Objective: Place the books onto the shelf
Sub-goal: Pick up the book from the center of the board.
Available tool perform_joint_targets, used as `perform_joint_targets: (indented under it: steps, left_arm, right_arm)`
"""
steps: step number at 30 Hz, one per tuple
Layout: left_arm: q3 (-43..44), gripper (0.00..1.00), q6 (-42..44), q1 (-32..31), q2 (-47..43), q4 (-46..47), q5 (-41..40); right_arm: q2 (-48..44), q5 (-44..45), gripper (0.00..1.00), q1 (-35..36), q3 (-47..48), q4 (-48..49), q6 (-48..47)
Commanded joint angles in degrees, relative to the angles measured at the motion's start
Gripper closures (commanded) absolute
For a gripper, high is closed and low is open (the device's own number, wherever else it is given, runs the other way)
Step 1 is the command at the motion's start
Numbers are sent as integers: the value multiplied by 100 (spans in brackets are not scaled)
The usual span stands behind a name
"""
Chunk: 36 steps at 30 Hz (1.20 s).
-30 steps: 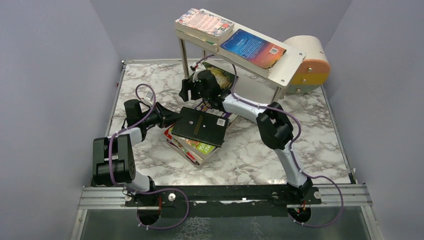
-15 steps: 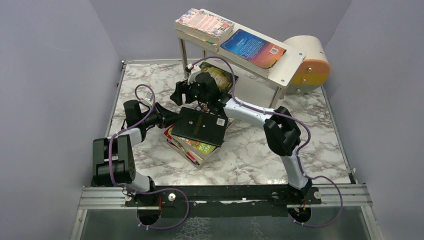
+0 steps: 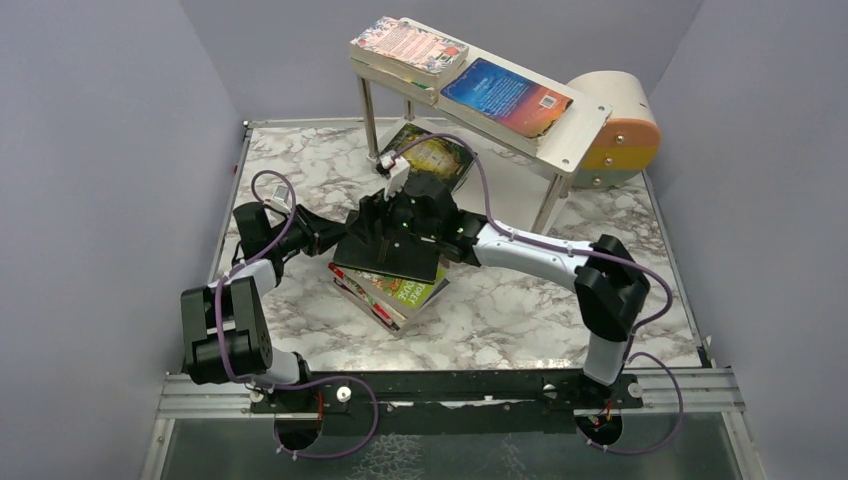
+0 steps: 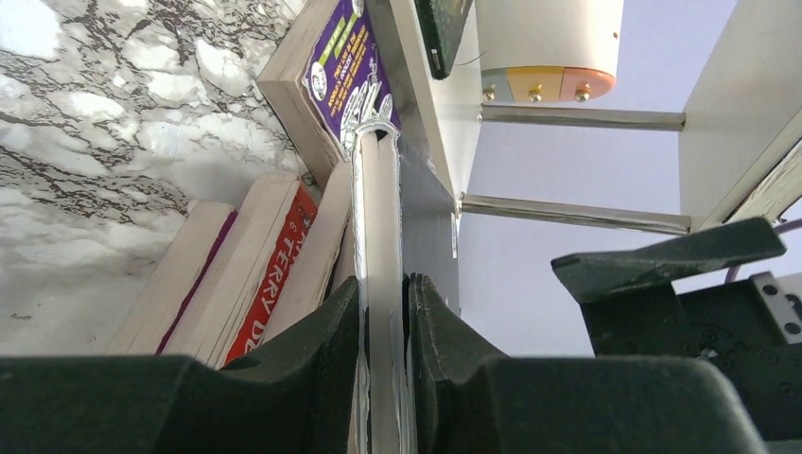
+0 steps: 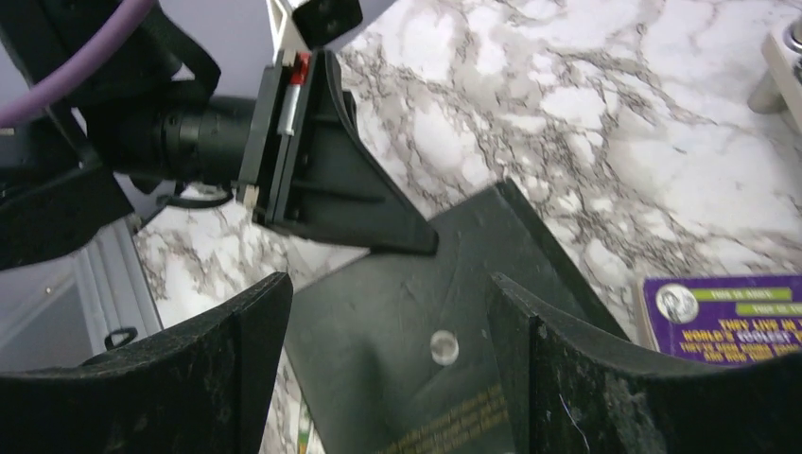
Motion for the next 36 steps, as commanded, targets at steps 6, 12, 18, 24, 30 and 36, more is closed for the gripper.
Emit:
perform_joint_targets:
  steps: [6, 12, 18, 24, 30, 36]
  left_arm:
    - [0, 100, 109, 196, -200, 70, -262]
    - [-109, 100, 86, 326, -365, 39, -295]
    - [-79, 100, 142, 417, -449, -75, -244]
    - [-85, 100, 398, 492, -516, -425, -255]
    - [-126, 100, 511, 712, -608, -622, -222]
    - [-182, 100, 293, 766, -586, -340, -199]
  right_arm:
    - [-1209, 1059, 27, 65, -1106, -475, -608]
    - [-1233, 1602, 27, 65, -1280, -815, -812]
    - [-1125, 1902, 26, 65, -1327, -960, -774]
    - [-852, 1342, 26, 65, -1197, -882, -647]
    - [-483, 851, 26, 65, -1133, -949, -589]
    - [-219, 501, 27, 65, -1085, -1084, -542]
